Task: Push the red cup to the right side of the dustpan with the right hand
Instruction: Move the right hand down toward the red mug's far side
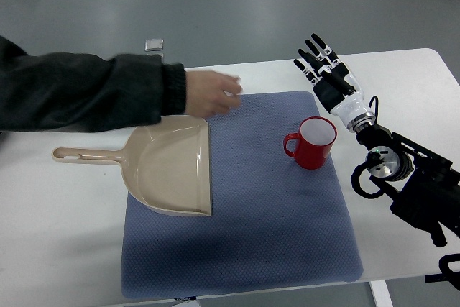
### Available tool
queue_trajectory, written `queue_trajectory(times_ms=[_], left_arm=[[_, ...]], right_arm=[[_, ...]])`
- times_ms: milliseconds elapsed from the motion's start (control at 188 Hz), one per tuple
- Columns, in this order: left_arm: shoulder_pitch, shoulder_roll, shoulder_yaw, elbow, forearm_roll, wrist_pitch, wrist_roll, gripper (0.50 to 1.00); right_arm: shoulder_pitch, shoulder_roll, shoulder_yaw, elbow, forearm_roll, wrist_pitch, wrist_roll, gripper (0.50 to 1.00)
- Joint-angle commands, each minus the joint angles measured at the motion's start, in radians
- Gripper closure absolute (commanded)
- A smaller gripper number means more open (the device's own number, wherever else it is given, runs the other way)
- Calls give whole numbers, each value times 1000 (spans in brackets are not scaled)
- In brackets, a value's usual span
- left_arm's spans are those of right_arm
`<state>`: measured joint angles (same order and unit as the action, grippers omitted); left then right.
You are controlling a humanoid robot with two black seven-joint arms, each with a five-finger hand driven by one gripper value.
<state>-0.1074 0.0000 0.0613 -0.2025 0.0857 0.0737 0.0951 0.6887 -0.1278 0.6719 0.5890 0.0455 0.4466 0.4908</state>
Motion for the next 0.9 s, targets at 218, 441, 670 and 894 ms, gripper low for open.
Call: queue_trajectory(times_ms=[218, 441, 670, 894], left_arm=[[0, 0, -1, 2, -1, 1, 0, 500], [0, 0, 0, 2, -1, 0, 0, 500], [0, 0, 0, 2, -1, 0, 0, 500], [0, 0, 0, 0, 0, 0, 0, 500]], right_arm=[[5, -10, -3, 3, -9, 12, -1, 566], [6, -55, -20, 12, -19, 90, -1, 566], [-28, -234, -21, 123, -268, 164, 14, 566], [-66, -375, -18, 176, -550, 164, 75, 566]])
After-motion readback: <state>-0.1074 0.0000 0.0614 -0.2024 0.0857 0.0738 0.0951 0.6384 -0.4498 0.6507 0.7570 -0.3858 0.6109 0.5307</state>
